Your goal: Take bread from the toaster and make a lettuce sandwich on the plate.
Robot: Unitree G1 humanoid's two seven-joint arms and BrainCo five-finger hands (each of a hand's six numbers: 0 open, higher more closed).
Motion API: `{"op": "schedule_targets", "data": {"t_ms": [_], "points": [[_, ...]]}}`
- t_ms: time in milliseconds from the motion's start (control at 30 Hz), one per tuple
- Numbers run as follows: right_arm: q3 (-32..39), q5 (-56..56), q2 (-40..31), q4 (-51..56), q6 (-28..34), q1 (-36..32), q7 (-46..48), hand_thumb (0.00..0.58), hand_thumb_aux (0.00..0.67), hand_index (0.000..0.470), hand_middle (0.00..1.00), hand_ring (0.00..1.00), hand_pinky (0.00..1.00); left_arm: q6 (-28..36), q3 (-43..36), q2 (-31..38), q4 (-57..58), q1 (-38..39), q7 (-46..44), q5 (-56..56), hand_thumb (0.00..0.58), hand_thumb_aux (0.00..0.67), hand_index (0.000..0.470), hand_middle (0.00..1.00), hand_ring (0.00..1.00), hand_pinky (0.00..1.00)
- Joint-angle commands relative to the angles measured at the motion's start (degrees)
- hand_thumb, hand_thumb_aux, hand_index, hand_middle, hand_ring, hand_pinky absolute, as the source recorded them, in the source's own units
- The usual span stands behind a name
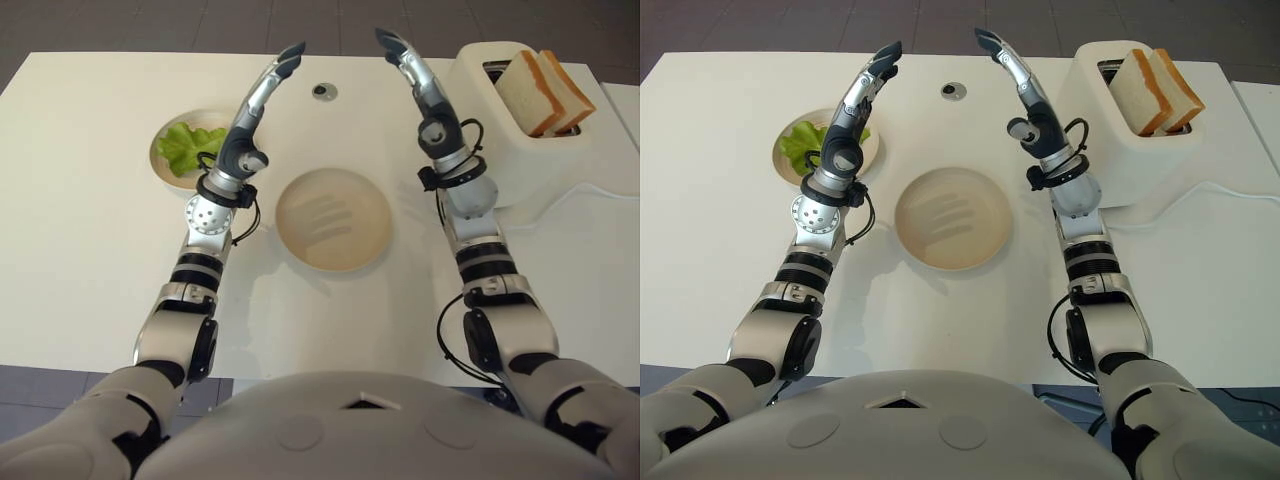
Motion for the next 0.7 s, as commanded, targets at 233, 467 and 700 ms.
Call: {"op": "schedule_targets", "data": {"t_ms": [233, 467, 700], "points": [[-10.26, -2.62, -20.94, -13.58, 15.18, 7.96, 4.40, 0.000, 0.000, 0.000, 0.00, 0.00, 0.00, 0.68, -0.25, 0.85, -0.51, 0.81, 1.60, 1.74, 0.000, 0.000, 0.000, 0.00, 0.00, 0.00], [-16.65, -5.39, -29.94, -4.67, 25.48, 10.41, 1.59, 0.000, 0.000, 0.000, 0.00, 0.00, 0.00, 0.99, -0.63, 1.04, -0.67, 0.94, 1.94, 1.95, 0.000, 0.000, 0.000, 0.00, 0.00, 0.00], [-13.55, -6.50, -32.52, 6.08, 28.68, 9.94, 1.73, 0.000, 0.000, 0.000, 0.00, 0.00, 0.00, 1.36, -0.93, 1.29, -1.56, 1.51, 2.02, 1.92, 0.000, 0.000, 0.000, 0.00, 0.00, 0.00]]}}
